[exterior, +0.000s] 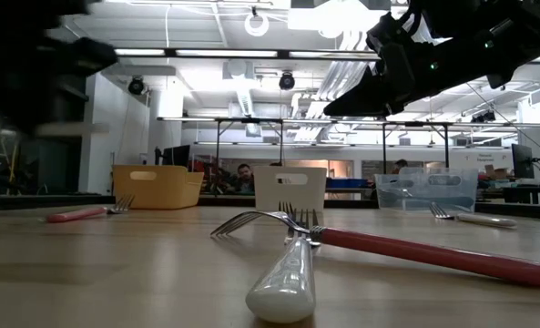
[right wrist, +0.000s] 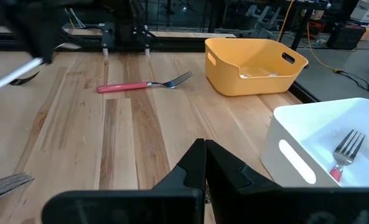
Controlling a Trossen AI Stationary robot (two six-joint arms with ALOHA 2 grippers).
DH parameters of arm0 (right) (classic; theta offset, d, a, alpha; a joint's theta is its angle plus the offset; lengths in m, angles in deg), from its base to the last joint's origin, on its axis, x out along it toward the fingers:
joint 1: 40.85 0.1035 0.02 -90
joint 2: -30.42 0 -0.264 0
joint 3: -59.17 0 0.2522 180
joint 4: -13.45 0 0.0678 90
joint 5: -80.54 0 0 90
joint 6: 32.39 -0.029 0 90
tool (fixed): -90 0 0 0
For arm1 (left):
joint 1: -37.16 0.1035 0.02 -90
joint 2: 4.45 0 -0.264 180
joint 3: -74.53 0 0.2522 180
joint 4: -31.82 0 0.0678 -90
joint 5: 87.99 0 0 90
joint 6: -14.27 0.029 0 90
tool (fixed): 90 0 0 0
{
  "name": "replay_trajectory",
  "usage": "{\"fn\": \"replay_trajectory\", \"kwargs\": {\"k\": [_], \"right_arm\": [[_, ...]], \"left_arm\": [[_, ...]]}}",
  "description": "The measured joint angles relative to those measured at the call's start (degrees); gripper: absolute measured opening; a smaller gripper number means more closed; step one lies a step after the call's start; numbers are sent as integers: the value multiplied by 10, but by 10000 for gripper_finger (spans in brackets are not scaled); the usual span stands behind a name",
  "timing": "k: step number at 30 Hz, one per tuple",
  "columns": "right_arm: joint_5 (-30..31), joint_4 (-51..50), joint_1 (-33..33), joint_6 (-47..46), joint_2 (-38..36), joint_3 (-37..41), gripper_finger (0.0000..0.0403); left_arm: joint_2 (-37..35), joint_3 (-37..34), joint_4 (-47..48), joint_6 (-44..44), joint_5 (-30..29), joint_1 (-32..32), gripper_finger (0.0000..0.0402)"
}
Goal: Sort silverware by color (type)
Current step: Put the bottom left white fork into the yellow bin
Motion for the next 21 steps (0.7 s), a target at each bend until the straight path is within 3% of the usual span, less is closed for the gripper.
{"fn": "replay_trajectory", "kwargs": {"k": [12,21], "right_arm": [[0,-5,0,0,0,0,0],[0,-6,0,-1,0,0,0]], "left_arm": [[-154,0,10,60,-42,246,26],[-181,0,3,122,-41,473,26]]}}
